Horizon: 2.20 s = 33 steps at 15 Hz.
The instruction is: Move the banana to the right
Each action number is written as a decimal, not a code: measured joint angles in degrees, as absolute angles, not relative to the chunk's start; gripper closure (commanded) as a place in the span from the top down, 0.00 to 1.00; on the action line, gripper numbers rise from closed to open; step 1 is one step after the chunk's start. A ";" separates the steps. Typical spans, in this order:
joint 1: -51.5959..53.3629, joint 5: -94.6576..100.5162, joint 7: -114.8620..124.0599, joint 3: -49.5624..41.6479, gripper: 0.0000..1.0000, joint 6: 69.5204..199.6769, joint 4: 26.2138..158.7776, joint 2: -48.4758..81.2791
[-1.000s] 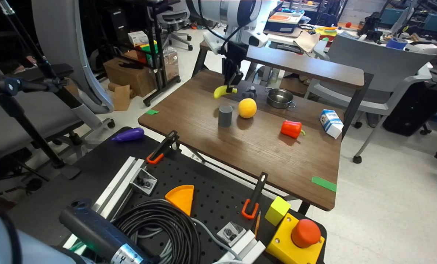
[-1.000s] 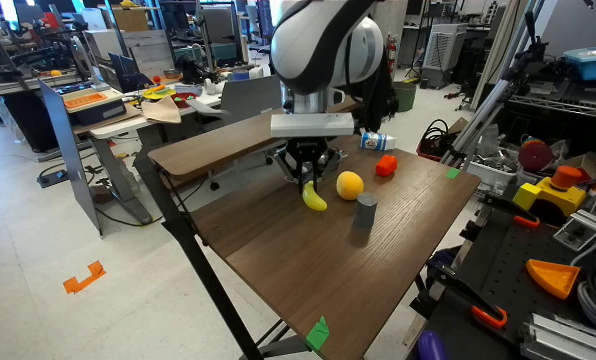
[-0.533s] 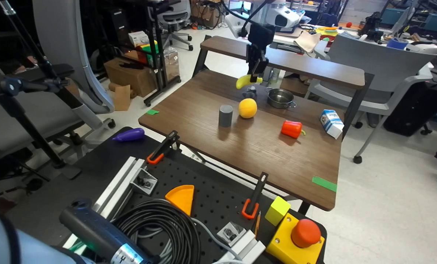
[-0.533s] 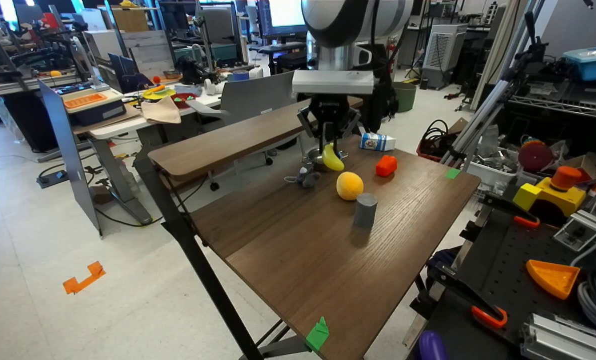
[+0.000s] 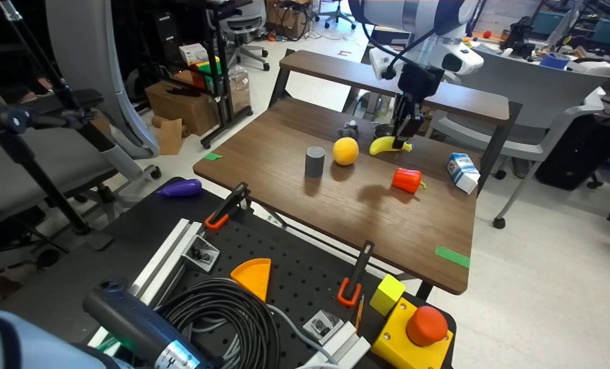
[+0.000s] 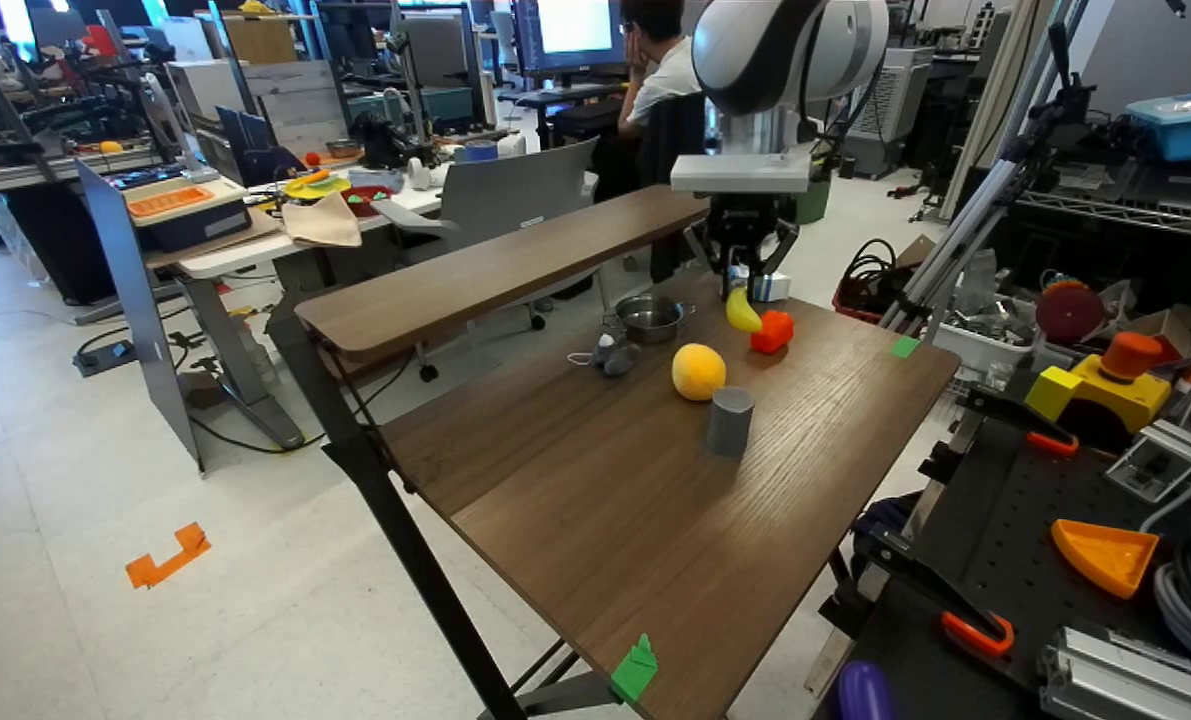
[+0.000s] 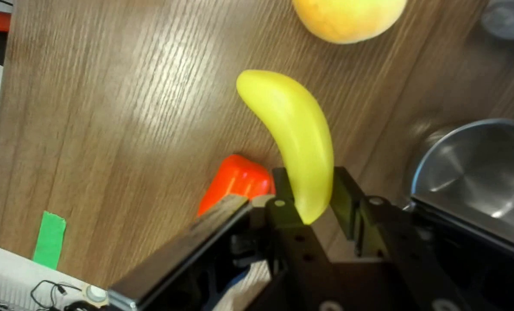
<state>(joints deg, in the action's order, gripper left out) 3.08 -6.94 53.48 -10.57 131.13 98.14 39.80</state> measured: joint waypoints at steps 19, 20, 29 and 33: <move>3.31 -6.93 54.31 -9.84 0.76 131.07 88.60 50.49; 3.34 -6.93 54.31 -9.83 0.82 131.07 88.35 50.77; 3.54 -6.93 53.01 -9.64 1.00 131.32 88.01 50.59; 4.06 -6.89 49.97 -9.28 1.00 131.18 90.30 46.06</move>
